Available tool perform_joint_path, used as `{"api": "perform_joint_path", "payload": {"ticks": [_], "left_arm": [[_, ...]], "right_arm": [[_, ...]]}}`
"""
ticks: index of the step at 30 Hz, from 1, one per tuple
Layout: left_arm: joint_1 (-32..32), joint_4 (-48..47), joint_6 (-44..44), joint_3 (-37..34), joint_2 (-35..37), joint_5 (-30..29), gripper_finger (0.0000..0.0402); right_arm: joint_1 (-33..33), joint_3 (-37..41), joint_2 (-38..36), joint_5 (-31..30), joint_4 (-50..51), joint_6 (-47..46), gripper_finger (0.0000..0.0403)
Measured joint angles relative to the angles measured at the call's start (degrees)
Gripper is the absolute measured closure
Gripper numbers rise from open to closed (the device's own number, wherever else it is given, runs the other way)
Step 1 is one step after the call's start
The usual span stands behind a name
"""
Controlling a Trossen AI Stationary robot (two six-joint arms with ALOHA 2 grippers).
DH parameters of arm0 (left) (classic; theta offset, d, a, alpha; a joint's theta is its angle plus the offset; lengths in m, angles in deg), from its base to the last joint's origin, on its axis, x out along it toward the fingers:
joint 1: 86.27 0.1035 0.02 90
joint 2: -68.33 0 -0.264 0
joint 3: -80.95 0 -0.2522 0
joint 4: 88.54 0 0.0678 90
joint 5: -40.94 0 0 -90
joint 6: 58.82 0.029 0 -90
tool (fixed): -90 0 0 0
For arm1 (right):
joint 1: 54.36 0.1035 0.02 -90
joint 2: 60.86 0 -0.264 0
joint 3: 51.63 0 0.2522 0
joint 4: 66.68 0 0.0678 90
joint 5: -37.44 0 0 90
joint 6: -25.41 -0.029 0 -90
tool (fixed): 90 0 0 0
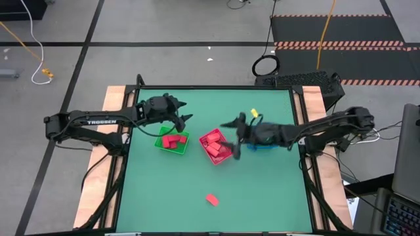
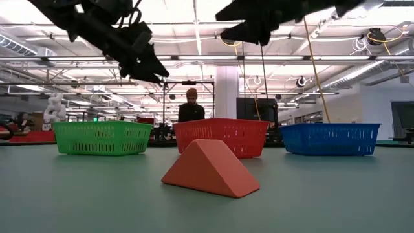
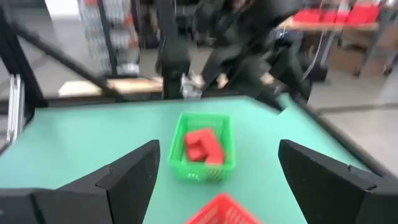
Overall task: Sort & place blocks by color
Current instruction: Put the pink block into the red bin
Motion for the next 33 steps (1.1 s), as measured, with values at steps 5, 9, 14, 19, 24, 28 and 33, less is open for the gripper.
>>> {"api": "perform_joint_path", "payload": {"ticks": [5,9,14,19,24,28,33], "left_arm": [[0.0,1.54,2.06,-0.95,3.38,0.11,0.0092],[0.0,1.16,2.6,-0.91,7.78,0.15,0.0092],[-0.02,-5.46,2.56,-0.83,14.28,0.15,0.0092],[-0.59,-17.93,-1.19,-0.83,17.26,0.66,0.0092],[-2.01,-24.23,-5.43,-0.85,17.03,0.6,0.0092],[-3.68,-25.56,-7.51,-0.85,16.77,0.38,0.0092],[-6.52,-25.63,-9.09,-0.85,16.77,0.37,0.0092]], "right_arm": [[6.01,-12.66,8.64,-6.16,18.09,-6.39,0.0083],[9.1,-24.3,16.24,-7.04,31.35,-12.01,0.0083],[11.84,-34.55,25.06,-7.62,39.87,-16.83,0.0083],[13.6,-37.14,30.12,-8.45,40.84,-21.83,0.0083],[15.39,-37.13,33.57,-8.26,41.17,-26.07,0.0083],[18.05,-37.13,35.37,-8.2,40.77,-27.58,0.0088],[21.37,-37.13,37.13,-8.26,40.31,-31.22,0.0107]]}}
